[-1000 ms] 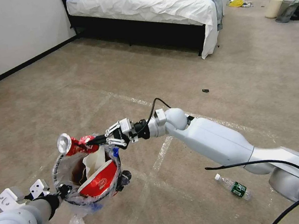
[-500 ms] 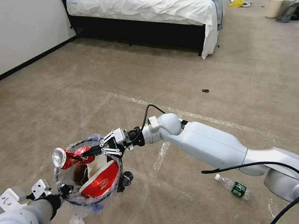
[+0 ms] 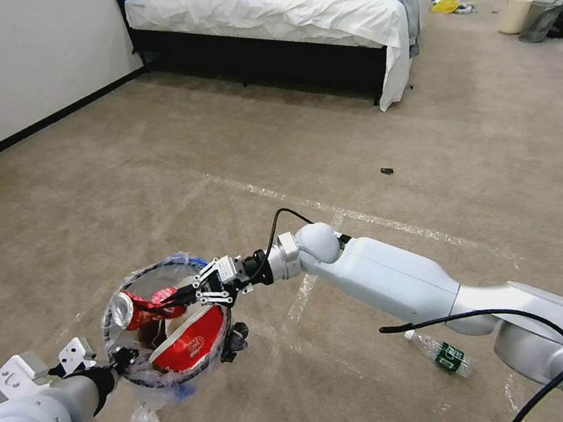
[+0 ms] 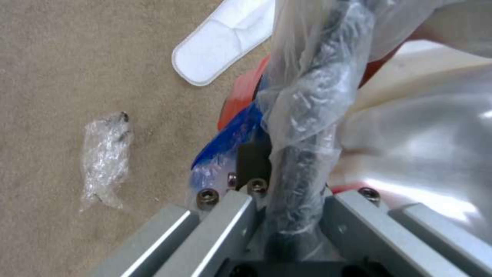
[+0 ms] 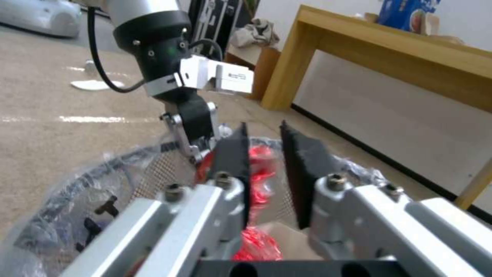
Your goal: Pick up the trash bin and place the garbage on the floor into it.
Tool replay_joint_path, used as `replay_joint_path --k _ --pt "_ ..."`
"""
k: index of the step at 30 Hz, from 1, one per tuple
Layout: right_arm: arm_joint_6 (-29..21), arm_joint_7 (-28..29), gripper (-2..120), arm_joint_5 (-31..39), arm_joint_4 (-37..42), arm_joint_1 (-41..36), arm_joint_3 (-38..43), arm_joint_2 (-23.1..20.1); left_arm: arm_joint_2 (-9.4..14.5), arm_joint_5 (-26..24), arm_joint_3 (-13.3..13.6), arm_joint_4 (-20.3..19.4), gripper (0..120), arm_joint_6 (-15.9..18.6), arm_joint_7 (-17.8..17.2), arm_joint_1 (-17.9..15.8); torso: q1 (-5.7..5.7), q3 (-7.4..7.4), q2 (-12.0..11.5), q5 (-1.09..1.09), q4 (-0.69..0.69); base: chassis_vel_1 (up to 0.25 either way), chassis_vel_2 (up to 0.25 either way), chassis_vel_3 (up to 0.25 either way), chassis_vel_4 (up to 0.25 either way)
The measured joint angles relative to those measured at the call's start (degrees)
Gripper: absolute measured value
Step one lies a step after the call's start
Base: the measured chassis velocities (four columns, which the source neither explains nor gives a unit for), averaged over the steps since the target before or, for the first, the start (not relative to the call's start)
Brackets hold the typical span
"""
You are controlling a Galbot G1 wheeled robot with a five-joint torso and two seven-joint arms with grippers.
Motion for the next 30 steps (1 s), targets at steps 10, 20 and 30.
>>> replay_joint_path --k 10,20,30 --pt "1.3 0.8 58 -0.7 -0.8 0.2 0.2 -0.3 0.0 -0.1 -0.5 -0.5 0 0.0 0.1 0.3 0.0 0.0 0.0 0.0 0.0 0.0 0.0 0.0 0.0" --pt "1.6 1.6 95 -0.2 -1.6 0.8 1.3 0.4 -0.2 -0.1 -0.7 -0.6 0 0.0 0.1 0.6 0.0 0.0 0.0 0.0 0.0 0.0 0.0 0.0 0.0" --pt "1.6 4.0 100 1.0 -2.6 1.5 3.7 1.4 -0.7 0.3 -0.3 -0.3 0 0.2 0.0 0.8 0.0 0.0 0.0 0.0 0.0 0.0 0.0 0.0 0.0"
